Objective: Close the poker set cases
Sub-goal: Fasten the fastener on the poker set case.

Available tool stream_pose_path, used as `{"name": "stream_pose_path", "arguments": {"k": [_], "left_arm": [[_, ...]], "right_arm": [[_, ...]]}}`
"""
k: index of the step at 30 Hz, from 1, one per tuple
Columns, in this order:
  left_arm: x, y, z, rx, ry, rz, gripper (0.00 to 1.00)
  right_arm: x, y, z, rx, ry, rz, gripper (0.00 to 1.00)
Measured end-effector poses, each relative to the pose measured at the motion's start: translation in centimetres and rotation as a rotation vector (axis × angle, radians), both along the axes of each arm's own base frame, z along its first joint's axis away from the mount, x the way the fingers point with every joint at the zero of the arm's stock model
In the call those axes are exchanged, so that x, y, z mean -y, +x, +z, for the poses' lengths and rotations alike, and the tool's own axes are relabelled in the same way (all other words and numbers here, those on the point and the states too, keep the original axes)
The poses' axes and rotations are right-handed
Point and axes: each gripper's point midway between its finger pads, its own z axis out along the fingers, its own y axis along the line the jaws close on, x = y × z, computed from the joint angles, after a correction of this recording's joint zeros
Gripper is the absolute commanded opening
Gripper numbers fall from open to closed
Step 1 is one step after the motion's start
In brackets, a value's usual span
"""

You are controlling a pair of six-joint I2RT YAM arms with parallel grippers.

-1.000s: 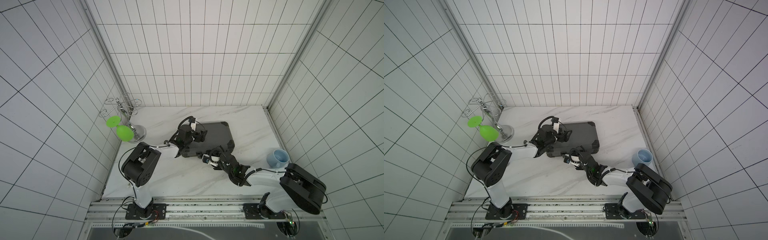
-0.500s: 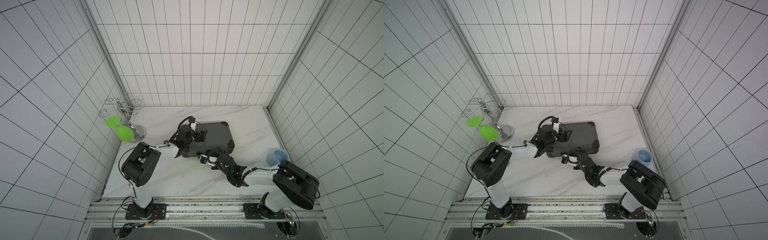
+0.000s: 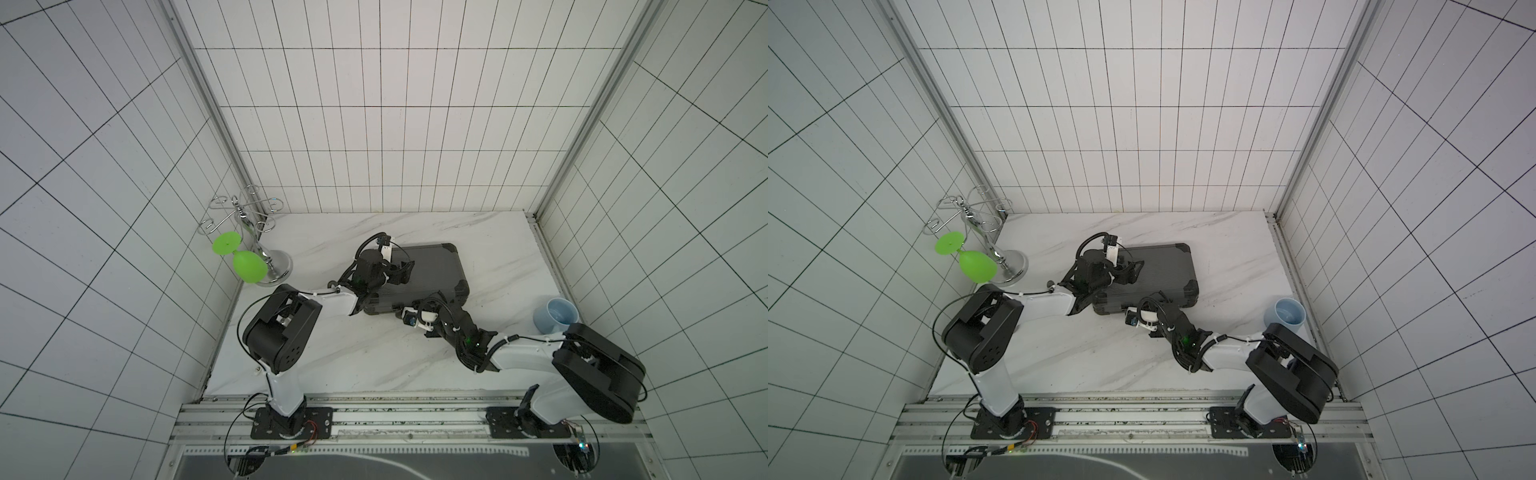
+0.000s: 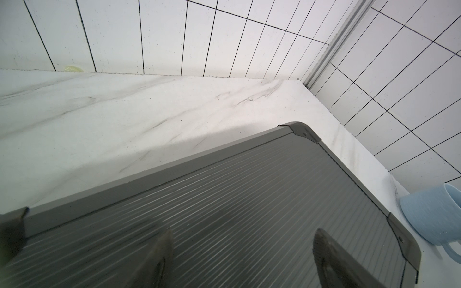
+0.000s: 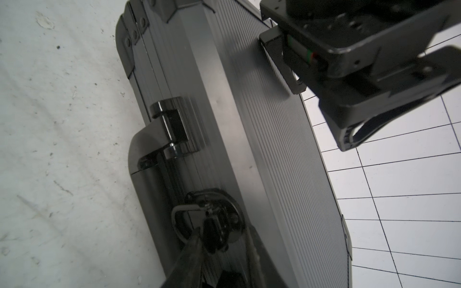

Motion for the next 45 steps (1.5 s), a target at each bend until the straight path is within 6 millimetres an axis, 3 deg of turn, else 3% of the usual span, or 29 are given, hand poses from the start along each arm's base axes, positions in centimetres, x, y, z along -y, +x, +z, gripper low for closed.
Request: {"name": "stream_pose_path", "arguments": {"k": [13,23,29,38,45], "left_arm": [[-0.1,0.1,0.0,0.003,-0.004,0.005,0.87],[-0.9,0.5,0.1,0.011,-0.001,0.026,0.87],[-0.9,0.5,0.1,0.016,0.005,0.024,0.87],[-1.0,-0.2,0.1,-0.031,0.046,0.013,0.88],[-0.7,0.0,0.2,-0.079,0.088,0.005,0.89]], "right_arm": [[-0.5,0.2,-0.7,0.008,0.006,-0.017,0.37],[-0.4,3.2,-1.1,0.219,0.02,-0.143,0.41],[-0.3,3.1,1.4,0.18,0.107,-0.128,0.41],[0.3,2.2,2.7,0.059,0.173,-0.071,0.42],[0.2,1.8,2.1,0.018,0.165,-0.047,0.41]]}}
